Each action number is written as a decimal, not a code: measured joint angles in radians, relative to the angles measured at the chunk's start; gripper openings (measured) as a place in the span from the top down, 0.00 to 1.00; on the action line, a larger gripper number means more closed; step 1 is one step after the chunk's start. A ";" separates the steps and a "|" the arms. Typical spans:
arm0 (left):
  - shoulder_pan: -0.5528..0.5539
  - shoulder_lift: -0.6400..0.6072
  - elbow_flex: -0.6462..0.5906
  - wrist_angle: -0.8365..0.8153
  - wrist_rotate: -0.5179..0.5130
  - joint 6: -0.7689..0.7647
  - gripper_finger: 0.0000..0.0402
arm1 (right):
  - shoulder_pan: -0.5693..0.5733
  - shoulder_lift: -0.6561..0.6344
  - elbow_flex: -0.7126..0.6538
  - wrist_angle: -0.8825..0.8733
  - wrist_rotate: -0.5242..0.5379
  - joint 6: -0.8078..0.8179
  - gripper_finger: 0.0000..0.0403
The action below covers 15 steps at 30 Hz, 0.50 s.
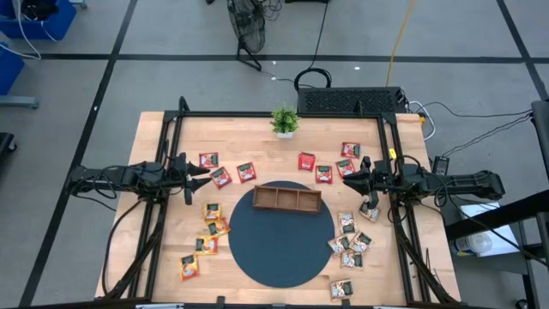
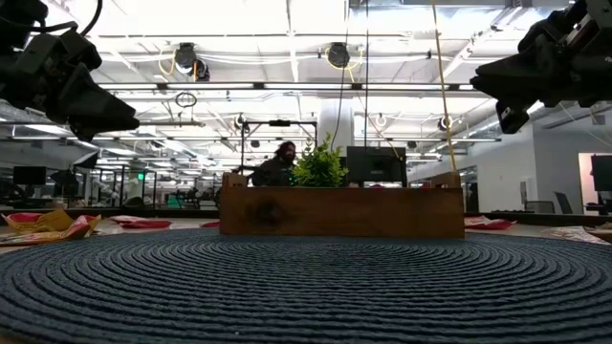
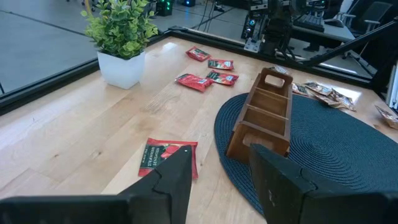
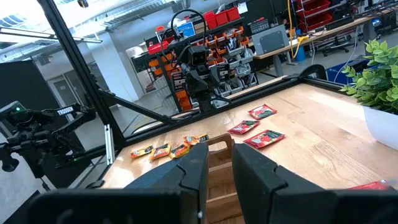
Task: Pick & Place Tea
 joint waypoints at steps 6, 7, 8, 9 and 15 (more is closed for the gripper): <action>0.000 0.000 0.000 0.000 0.000 0.000 0.60 | -0.001 0.000 0.000 0.044 0.004 -0.025 0.85; 0.000 0.000 0.000 0.000 0.000 0.000 0.60 | -0.001 0.000 0.000 0.059 0.003 -0.027 0.85; 0.000 0.000 0.000 0.000 0.000 0.000 0.60 | -0.001 0.000 0.000 0.068 0.002 -0.026 0.85; 0.000 0.000 0.000 0.000 0.000 0.000 0.60 | -0.001 0.000 0.000 0.074 0.002 -0.025 0.85; 0.000 0.000 0.000 0.000 0.000 0.000 0.60 | 0.000 0.000 0.000 0.166 0.002 -0.026 0.85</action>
